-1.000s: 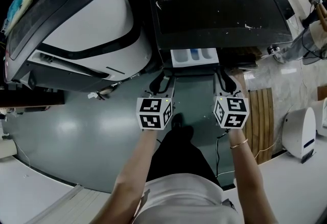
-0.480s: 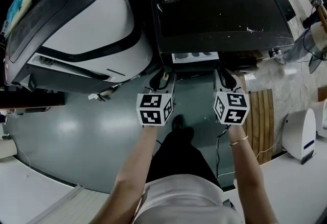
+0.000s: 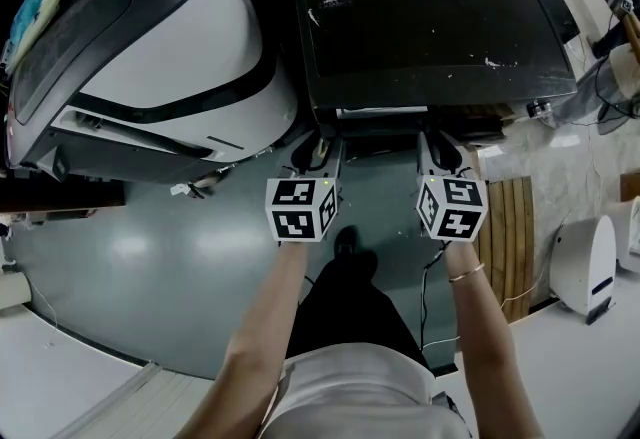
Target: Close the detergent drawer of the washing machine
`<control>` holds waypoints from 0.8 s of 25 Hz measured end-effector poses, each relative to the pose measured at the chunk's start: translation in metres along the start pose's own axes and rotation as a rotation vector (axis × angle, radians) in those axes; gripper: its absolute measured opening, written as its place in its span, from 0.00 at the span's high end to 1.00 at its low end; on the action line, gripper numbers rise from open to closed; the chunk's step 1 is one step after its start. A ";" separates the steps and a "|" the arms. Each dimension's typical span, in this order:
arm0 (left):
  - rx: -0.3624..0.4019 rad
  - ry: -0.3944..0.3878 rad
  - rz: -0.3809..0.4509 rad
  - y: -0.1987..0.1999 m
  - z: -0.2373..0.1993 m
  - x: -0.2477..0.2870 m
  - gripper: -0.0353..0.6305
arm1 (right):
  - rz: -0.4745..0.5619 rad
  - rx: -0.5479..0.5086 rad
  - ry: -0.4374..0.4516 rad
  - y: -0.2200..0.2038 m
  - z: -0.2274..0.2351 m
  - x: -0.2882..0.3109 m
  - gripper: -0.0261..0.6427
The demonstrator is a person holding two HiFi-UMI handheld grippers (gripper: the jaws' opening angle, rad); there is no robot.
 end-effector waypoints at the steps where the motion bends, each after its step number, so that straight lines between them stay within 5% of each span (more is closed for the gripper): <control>1: -0.003 0.001 -0.001 0.000 -0.001 0.000 0.75 | 0.001 0.006 0.000 0.000 0.000 0.001 0.86; 20: -0.036 0.030 -0.015 0.006 -0.007 0.009 0.75 | -0.010 -0.013 -0.022 0.008 0.000 0.014 0.86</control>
Point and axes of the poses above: the fingertips, and each gripper's own axes: x forward along the fingers, z to its right, y out of its top, the point moved 4 cm from there along -x, backward along the fingers, and after that the axes turned 5 degrees about -y, right-handed, at the moved point
